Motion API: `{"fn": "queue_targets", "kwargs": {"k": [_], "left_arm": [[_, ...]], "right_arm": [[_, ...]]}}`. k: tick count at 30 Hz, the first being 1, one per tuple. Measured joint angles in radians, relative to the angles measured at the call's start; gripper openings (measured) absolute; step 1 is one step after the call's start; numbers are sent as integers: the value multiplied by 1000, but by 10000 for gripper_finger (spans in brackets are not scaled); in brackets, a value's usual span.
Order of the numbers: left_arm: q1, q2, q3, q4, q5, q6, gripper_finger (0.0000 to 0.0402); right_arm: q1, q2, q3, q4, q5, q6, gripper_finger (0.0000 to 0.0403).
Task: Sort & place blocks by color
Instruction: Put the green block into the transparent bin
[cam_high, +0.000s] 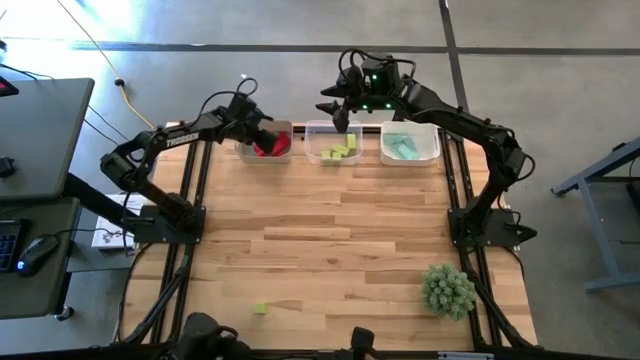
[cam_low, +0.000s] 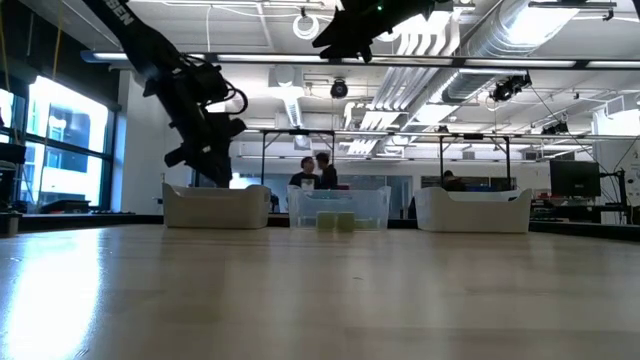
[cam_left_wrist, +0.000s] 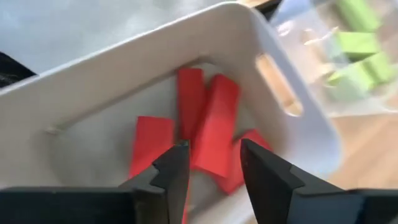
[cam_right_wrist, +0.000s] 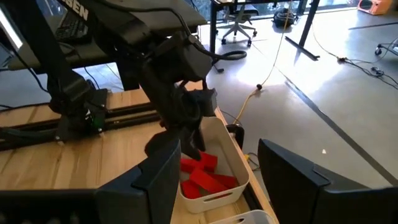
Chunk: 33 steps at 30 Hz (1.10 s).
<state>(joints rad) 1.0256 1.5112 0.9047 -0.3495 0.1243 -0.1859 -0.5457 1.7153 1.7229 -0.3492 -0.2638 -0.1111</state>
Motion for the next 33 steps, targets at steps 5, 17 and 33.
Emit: {"fn": "queue_targets", "kwargs": {"k": [5,17,33], "left_arm": [[-2,-56,0,-32,99,-33,139],[-189,-242,0,-317,136,-47,136],[-644,-424,0,-510,108,-214,136]], "right_arm": [[0,0,0,-7,0,-2,201],[3,0,0,-17,0,1,201],[17,0,0,-82,0,109,201]]}}
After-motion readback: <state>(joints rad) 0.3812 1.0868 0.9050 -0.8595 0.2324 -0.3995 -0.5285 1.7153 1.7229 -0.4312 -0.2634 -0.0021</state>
